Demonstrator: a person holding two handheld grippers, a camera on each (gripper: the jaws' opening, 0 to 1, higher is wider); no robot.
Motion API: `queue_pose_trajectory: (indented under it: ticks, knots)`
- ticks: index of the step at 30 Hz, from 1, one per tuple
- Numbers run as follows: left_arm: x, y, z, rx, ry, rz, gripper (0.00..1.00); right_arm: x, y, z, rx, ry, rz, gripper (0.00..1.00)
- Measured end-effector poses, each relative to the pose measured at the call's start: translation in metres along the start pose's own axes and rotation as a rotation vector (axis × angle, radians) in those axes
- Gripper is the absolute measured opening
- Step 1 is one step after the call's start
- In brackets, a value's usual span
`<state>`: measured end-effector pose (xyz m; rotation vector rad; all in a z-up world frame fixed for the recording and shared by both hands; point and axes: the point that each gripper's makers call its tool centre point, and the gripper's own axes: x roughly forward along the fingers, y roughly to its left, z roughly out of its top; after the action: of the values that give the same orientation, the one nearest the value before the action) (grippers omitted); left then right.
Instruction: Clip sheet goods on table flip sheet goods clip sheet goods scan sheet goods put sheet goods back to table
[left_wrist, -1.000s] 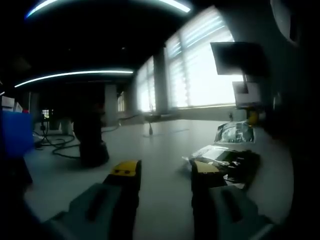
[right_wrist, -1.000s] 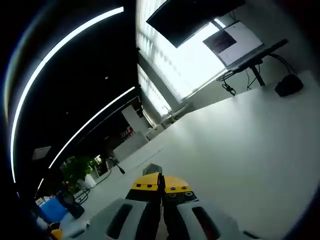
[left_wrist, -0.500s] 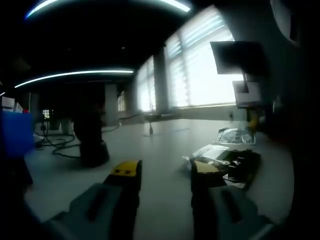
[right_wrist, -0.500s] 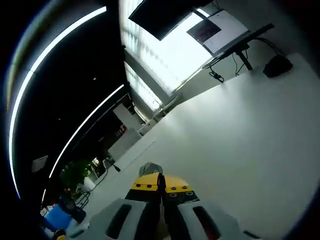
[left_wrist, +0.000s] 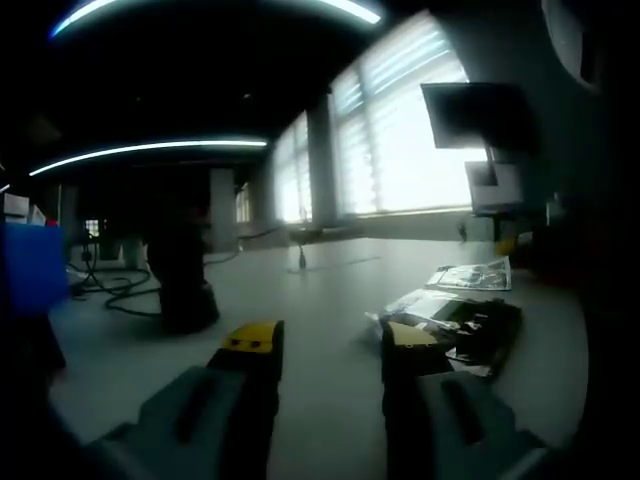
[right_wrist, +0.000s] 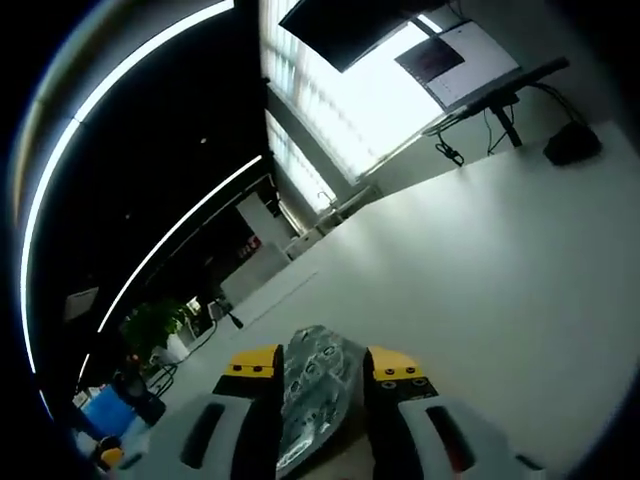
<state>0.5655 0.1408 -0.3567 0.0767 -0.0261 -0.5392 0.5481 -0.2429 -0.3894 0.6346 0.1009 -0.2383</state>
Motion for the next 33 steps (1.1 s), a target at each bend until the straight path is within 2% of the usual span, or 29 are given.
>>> queue_pose_trajectory:
  ticks: [2, 7, 10, 12, 16, 20, 24, 26, 28, 30, 32, 33]
  knots:
    - [0.0, 0.0, 0.0, 0.0, 0.0, 0.0, 0.32, 0.0, 0.0, 0.001, -0.017, 0.001, -0.001, 0.34]
    - [0.0, 0.001, 0.0, 0.001, 0.0, 0.004, 0.32, -0.003, -0.008, 0.007, -0.03, -0.005, -0.021, 0.37]
    - [0.0, 0.001, 0.0, 0.001, -0.001, 0.004, 0.32, -0.004, -0.006, 0.014, -0.09, -0.017, 0.001, 0.37]
    - [0.0, 0.001, 0.0, 0.001, -0.002, 0.004, 0.32, -0.002, 0.002, 0.015, -0.158, 0.002, 0.06, 0.4]
    - [0.0, 0.001, 0.0, 0.0, -0.003, 0.005, 0.32, 0.003, 0.02, 0.001, -0.351, 0.105, 0.182, 0.45]
    - [0.0, 0.001, 0.001, 0.001, -0.004, 0.005, 0.32, 0.005, 0.027, 0.005, -0.476, 0.104, 0.233, 0.47]
    - [-0.001, 0.001, 0.001, -0.001, -0.006, 0.007, 0.32, 0.008, 0.032, 0.006, -0.528, 0.132, 0.289, 0.49]
    - [-0.001, 0.002, 0.001, -0.002, -0.007, 0.007, 0.32, 0.007, 0.038, -0.001, -0.568, 0.182, 0.356, 0.49]
    - [-0.001, 0.001, 0.001, -0.002, -0.008, 0.006, 0.32, 0.007, 0.039, -0.013, -0.648, 0.25, 0.435, 0.5]
    - [-0.001, 0.002, 0.002, -0.005, -0.011, 0.006, 0.32, 0.008, 0.037, -0.017, -0.698, 0.292, 0.48, 0.5]
    - [-0.001, 0.002, 0.002, -0.006, -0.012, 0.007, 0.32, 0.005, 0.039, -0.021, -0.719, 0.337, 0.541, 0.54]
    - [-0.002, 0.002, 0.002, -0.005, -0.013, 0.008, 0.32, 0.004, 0.042, -0.02, -0.723, 0.336, 0.572, 0.56]
